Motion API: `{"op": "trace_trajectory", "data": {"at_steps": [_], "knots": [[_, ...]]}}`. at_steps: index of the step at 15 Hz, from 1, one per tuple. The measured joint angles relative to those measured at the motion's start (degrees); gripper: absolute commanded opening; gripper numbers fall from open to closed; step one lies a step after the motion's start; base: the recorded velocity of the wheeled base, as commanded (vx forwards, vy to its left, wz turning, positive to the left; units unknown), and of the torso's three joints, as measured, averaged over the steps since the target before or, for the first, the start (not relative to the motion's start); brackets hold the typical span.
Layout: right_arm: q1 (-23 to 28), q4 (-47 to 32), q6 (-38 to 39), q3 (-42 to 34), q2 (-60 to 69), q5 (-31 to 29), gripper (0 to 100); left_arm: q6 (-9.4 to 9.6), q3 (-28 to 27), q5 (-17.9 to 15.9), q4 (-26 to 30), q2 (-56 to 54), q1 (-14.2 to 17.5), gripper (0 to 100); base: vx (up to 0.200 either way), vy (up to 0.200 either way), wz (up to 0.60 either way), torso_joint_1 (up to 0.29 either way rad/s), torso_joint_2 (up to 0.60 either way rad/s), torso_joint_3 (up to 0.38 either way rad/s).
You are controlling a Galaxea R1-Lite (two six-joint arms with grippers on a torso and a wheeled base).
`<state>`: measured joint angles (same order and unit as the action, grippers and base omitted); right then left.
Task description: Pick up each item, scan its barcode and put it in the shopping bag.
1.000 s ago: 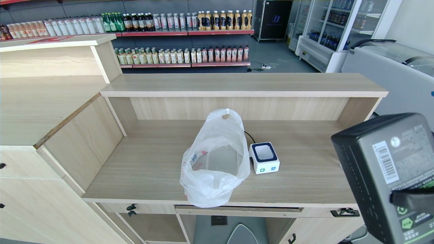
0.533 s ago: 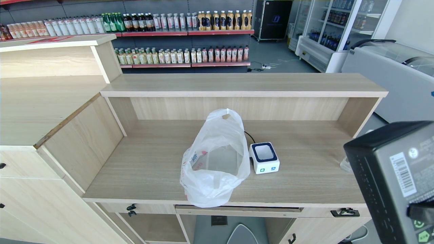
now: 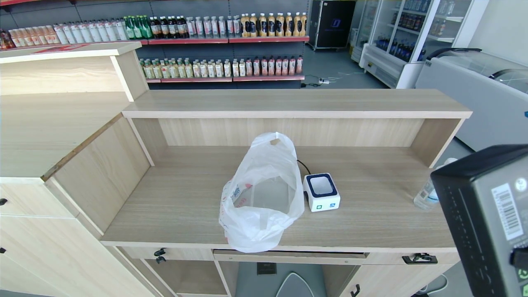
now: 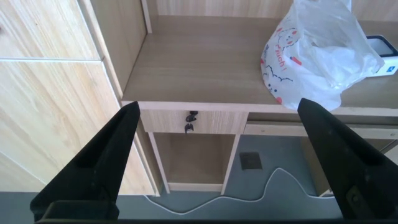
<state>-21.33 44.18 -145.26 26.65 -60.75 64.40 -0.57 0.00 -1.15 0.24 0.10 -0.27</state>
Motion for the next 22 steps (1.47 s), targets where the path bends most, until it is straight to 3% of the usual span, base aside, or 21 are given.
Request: {"op": "trace_trajectory", "data": {"at_steps": [4, 6, 8, 9, 12, 14, 15, 19, 22], "knots": [[0.0, -0.5, 1.8, 0.1, 0.3, -0.3, 0, 0.00, 0.0, 0.0, 0.0, 0.0, 0.0, 100, 0.000, 0.000, 0.00, 0.000, 0.00, 0.000], [0.9, -3.8, 12.2, 0.5, 0.1, -3.0, 0, -0.02, 0.0, 0.0, 0.0, 0.0, 0.0, 100, 0.000, 0.000, 0.00, 0.000, 0.00, 0.000], [5.9, -8.1, 36.1, 0.6, 0.1, -11.9, 0, 0.00, 0.0, 0.0, 0.0, 0.0, 0.0, 100, 0.000, 0.000, 0.00, 0.000, 0.00, 0.000], [8.8, -9.6, 50.5, 0.7, 0.2, -19.3, 0, 0.00, 0.0, 0.0, 0.0, 0.0, 0.0, 100, 0.000, 0.000, 0.00, 0.000, 0.00, 0.000], [16.3, -12.1, 87.0, 1.0, 0.5, -53.2, 0, -0.02, 0.0, 0.0, 0.0, 0.0, 0.0, 100, 0.000, 0.000, 0.00, 0.000, 0.00, 0.000], [19.4, -11.3, 109.5, 1.7, -0.2, -61.0, 0, -0.02, 0.0, 0.0, 0.0, 0.0, 0.0, 100, 0.000, 0.000, 0.00, 0.000, 0.00, 0.000], [21.5, -9.7, 115.6, 1.9, -1.0, -62.4, 0, -0.02, 0.0, 0.0, 0.0, 0.0, 0.0, 100, 0.000, 0.000, 0.00, 0.000, 0.00, 0.000], [36.6, -5.3, 115.7, -0.7, -6.0, -64.7, 0, -0.02, 0.0, 0.0, 0.0, 0.0, 0.0, 100, 0.000, 0.000, 0.00, 0.000, 0.00, 0.000], [40.8, -0.5, 115.3, -1.6, -9.6, -64.6, 0, 0.00, 0.0, 0.0, 0.0, 0.0, 0.0, 100, 0.000, 0.000, 0.00, 0.000, 0.00, 0.000]]}}
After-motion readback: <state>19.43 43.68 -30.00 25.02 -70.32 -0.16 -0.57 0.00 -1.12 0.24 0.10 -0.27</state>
